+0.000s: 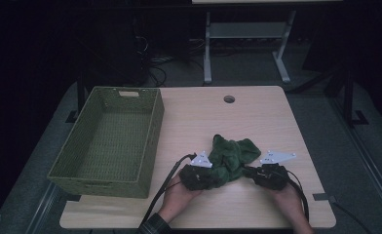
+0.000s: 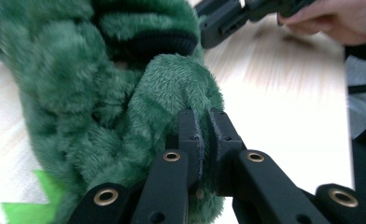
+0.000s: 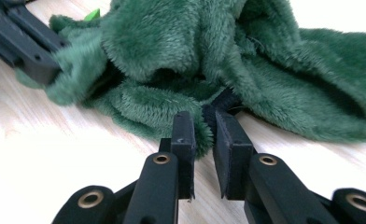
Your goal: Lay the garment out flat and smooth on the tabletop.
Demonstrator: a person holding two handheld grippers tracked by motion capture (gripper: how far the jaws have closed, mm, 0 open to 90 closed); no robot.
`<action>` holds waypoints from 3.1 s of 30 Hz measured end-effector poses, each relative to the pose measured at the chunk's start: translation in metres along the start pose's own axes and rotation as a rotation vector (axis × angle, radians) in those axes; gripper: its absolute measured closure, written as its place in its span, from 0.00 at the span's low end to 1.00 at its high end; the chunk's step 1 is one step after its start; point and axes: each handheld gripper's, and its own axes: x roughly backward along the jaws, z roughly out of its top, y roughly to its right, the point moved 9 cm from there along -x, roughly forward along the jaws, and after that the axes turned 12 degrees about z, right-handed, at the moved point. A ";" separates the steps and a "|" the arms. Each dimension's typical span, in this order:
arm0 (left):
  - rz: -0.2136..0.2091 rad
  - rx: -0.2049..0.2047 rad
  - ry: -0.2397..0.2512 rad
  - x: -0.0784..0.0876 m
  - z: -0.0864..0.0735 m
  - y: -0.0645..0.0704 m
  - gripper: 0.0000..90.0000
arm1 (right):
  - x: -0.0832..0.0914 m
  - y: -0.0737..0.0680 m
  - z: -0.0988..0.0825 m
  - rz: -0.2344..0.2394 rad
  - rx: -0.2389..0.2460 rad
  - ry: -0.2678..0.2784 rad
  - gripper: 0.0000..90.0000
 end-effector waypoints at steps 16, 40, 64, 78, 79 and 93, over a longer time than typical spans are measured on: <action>0.042 0.074 0.053 0.037 0.000 -0.033 0.95 | 0.029 0.002 -0.003 -0.050 0.016 0.025 0.87; 0.115 0.090 0.045 0.075 -0.010 -0.033 0.82 | 0.079 -0.003 -0.033 -0.174 -0.012 0.015 0.71; 0.100 0.044 -0.146 0.018 -0.047 -0.032 1.00 | 0.025 -0.003 -0.033 -0.066 0.027 -0.148 0.98; 0.017 0.040 -0.150 0.018 -0.050 -0.015 1.00 | 0.045 -0.018 -0.055 -0.083 0.011 -0.181 1.00; 0.017 0.040 -0.150 0.018 -0.050 -0.015 1.00 | 0.045 -0.018 -0.055 -0.083 0.011 -0.181 1.00; -0.045 0.014 -0.124 0.024 -0.036 -0.005 0.80 | 0.059 -0.027 -0.053 -0.064 -0.005 -0.140 0.84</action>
